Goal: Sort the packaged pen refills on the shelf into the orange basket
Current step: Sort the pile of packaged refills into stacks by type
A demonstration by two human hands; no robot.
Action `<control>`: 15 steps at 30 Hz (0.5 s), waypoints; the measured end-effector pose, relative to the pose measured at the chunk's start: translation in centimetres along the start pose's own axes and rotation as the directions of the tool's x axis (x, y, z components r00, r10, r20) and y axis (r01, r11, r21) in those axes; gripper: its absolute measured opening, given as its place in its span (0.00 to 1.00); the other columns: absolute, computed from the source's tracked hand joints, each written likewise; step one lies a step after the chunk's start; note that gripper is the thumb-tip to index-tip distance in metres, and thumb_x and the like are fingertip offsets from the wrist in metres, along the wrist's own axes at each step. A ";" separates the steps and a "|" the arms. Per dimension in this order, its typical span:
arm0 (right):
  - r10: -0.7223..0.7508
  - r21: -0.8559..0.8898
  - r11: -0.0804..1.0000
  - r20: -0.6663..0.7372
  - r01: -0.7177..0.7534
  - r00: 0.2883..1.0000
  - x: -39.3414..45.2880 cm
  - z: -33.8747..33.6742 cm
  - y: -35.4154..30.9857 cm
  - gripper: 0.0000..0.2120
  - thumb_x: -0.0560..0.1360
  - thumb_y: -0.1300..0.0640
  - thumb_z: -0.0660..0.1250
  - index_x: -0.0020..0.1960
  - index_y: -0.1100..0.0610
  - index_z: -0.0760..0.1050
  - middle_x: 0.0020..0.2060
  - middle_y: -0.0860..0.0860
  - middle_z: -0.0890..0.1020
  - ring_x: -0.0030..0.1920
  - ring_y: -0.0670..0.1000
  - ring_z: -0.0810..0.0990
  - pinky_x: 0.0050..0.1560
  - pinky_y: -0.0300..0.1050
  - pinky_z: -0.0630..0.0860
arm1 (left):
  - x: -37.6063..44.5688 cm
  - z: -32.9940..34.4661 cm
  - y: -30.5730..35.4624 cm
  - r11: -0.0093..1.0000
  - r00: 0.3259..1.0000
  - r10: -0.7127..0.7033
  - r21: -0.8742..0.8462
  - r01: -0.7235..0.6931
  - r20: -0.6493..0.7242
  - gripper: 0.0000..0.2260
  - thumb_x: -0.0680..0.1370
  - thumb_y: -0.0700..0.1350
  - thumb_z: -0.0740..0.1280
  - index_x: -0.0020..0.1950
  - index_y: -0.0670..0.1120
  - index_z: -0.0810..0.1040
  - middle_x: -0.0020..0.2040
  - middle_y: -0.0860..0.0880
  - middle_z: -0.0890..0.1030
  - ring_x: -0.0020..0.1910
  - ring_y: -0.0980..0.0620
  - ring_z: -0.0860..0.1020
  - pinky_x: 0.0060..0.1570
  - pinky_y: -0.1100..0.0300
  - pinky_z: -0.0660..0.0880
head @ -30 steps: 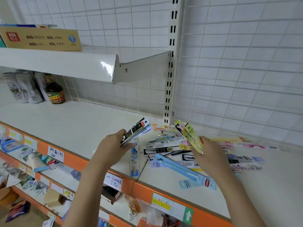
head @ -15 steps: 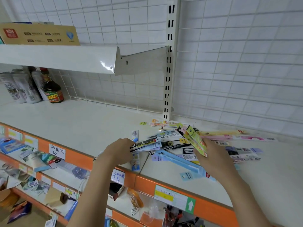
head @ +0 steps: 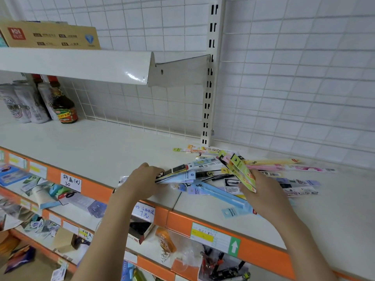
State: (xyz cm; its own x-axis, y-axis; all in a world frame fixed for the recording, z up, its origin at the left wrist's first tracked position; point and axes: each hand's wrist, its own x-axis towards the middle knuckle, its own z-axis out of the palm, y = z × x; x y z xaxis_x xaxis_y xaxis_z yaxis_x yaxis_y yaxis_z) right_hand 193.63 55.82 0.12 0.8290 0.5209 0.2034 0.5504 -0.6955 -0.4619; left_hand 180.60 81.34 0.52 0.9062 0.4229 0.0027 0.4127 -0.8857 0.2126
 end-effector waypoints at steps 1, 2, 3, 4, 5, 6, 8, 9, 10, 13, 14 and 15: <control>0.005 0.013 1.000 0.002 -0.005 1.000 0.0 -0.1 0.0 0.12 0.77 0.51 0.63 0.57 0.54 0.73 0.44 0.51 0.82 0.45 0.55 0.80 0.41 0.48 0.75 | -0.2 -0.2 0.1 0.999 0.999 -0.004 -0.033 0.003 -0.047 0.08 0.78 0.48 0.63 0.54 0.46 0.77 0.41 0.48 0.76 0.45 0.49 0.68 0.41 0.59 0.64; 0.013 0.029 1.000 0.006 -0.013 1.000 0.0 -0.2 0.0 0.11 0.77 0.51 0.63 0.56 0.55 0.74 0.42 0.51 0.82 0.43 0.55 0.80 0.40 0.48 0.75 | -0.3 -0.6 0.2 0.998 0.996 -0.008 -0.070 0.001 -0.091 0.07 0.78 0.46 0.63 0.53 0.46 0.76 0.41 0.47 0.77 0.43 0.48 0.69 0.40 0.58 0.64; 0.024 0.042 0.999 0.014 -0.025 1.000 0.1 -0.3 0.0 0.10 0.77 0.51 0.63 0.53 0.55 0.75 0.39 0.51 0.81 0.40 0.54 0.80 0.38 0.47 0.74 | -0.4 -0.9 0.3 0.994 0.992 -0.010 -0.111 -0.004 -0.126 0.05 0.77 0.44 0.63 0.53 0.46 0.75 0.43 0.45 0.80 0.43 0.46 0.72 0.39 0.58 0.66; 0.036 0.048 0.998 0.029 -0.037 0.999 0.1 -0.5 0.0 0.08 0.77 0.50 0.63 0.49 0.55 0.75 0.35 0.51 0.80 0.36 0.54 0.80 0.34 0.45 0.73 | -0.5 -1.2 0.5 0.987 0.988 -0.012 -0.158 -0.012 -0.155 0.05 0.77 0.42 0.63 0.52 0.47 0.74 0.44 0.45 0.82 0.43 0.44 0.75 0.40 0.57 0.68; 0.048 0.047 0.998 0.046 -0.051 0.998 0.1 -0.6 0.0 0.09 0.76 0.50 0.64 0.44 0.55 0.74 0.31 0.50 0.77 0.33 0.53 0.78 0.31 0.44 0.70 | -0.7 -1.5 0.7 0.979 0.983 -0.017 -0.203 -0.021 -0.182 0.05 0.77 0.41 0.63 0.52 0.48 0.73 0.44 0.45 0.82 0.43 0.43 0.77 0.40 0.56 0.69; 0.063 0.042 0.997 0.070 -0.066 0.996 0.2 -0.7 0.0 0.11 0.76 0.50 0.64 0.39 0.55 0.72 0.28 0.49 0.74 0.30 0.52 0.76 0.30 0.44 0.68 | -0.9 -1.7 1.0 0.970 0.977 -0.016 -0.240 -0.036 -0.211 0.04 0.78 0.42 0.62 0.51 0.50 0.71 0.43 0.45 0.82 0.43 0.42 0.78 0.39 0.55 0.70; 0.090 0.037 0.995 0.126 -0.095 0.988 0.1 -0.6 -0.4 0.17 0.76 0.50 0.65 0.31 0.52 0.65 0.24 0.48 0.69 0.26 0.50 0.71 0.30 0.43 0.65 | -1.2 -1.9 1.7 0.954 0.964 -0.008 -0.292 -0.073 -0.266 0.03 0.80 0.46 0.60 0.48 0.53 0.66 0.36 0.46 0.80 0.38 0.41 0.77 0.36 0.55 0.69; 0.096 0.028 0.994 0.153 -0.101 0.984 0.0 -0.5 -0.7 0.19 0.75 0.51 0.65 0.29 0.51 0.62 0.24 0.48 0.68 0.25 0.49 0.70 0.29 0.42 0.65 | -1.3 -1.8 1.9 0.946 0.959 -0.009 -0.313 -0.084 -0.284 0.02 0.80 0.48 0.59 0.49 0.53 0.66 0.33 0.48 0.77 0.35 0.43 0.76 0.34 0.56 0.68; 0.094 0.011 0.995 0.174 -0.097 0.980 -0.1 -0.2 -0.9 0.20 0.75 0.52 0.66 0.29 0.50 0.61 0.24 0.47 0.68 0.24 0.49 0.69 0.29 0.41 0.64 | -1.4 -1.6 2.1 0.942 0.955 -0.011 -0.324 -0.089 -0.296 0.02 0.80 0.48 0.59 0.50 0.52 0.66 0.31 0.50 0.74 0.32 0.45 0.74 0.32 0.57 0.66; 0.095 -0.049 0.995 0.216 -0.086 0.972 -0.3 0.4 -1.7 0.20 0.74 0.50 0.66 0.29 0.51 0.60 0.25 0.48 0.67 0.24 0.48 0.67 0.28 0.41 0.63 | -1.4 -1.0 2.2 0.936 0.954 -0.024 -0.341 -0.083 -0.300 0.09 0.80 0.48 0.59 0.59 0.49 0.69 0.30 0.55 0.70 0.29 0.54 0.69 0.30 0.61 0.64; 0.093 -0.065 0.995 0.227 -0.080 0.969 -0.4 0.6 -1.9 0.20 0.74 0.49 0.67 0.30 0.52 0.60 0.25 0.48 0.67 0.25 0.48 0.66 0.27 0.41 0.62 | -1.5 -0.8 2.2 0.935 0.954 -0.028 -0.346 -0.081 -0.298 0.11 0.80 0.47 0.60 0.61 0.48 0.69 0.31 0.55 0.70 0.29 0.55 0.69 0.30 0.62 0.64; 0.086 -0.076 0.995 0.239 -0.070 0.967 -0.4 0.8 -2.1 0.19 0.74 0.49 0.67 0.31 0.52 0.61 0.26 0.48 0.67 0.25 0.47 0.66 0.27 0.41 0.61 | -1.5 -0.6 2.2 0.932 0.954 -0.036 -0.354 -0.075 -0.299 0.12 0.80 0.46 0.60 0.63 0.48 0.68 0.32 0.56 0.70 0.29 0.57 0.69 0.30 0.63 0.64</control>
State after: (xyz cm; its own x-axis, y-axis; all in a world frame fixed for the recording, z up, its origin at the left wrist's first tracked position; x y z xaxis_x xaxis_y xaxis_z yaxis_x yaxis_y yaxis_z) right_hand 192.04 57.45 0.30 0.8258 0.5619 -0.0492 0.4969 -0.7660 -0.4078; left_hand 180.04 78.88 1.55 0.8214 0.4928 0.2871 0.2836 -0.7896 0.5441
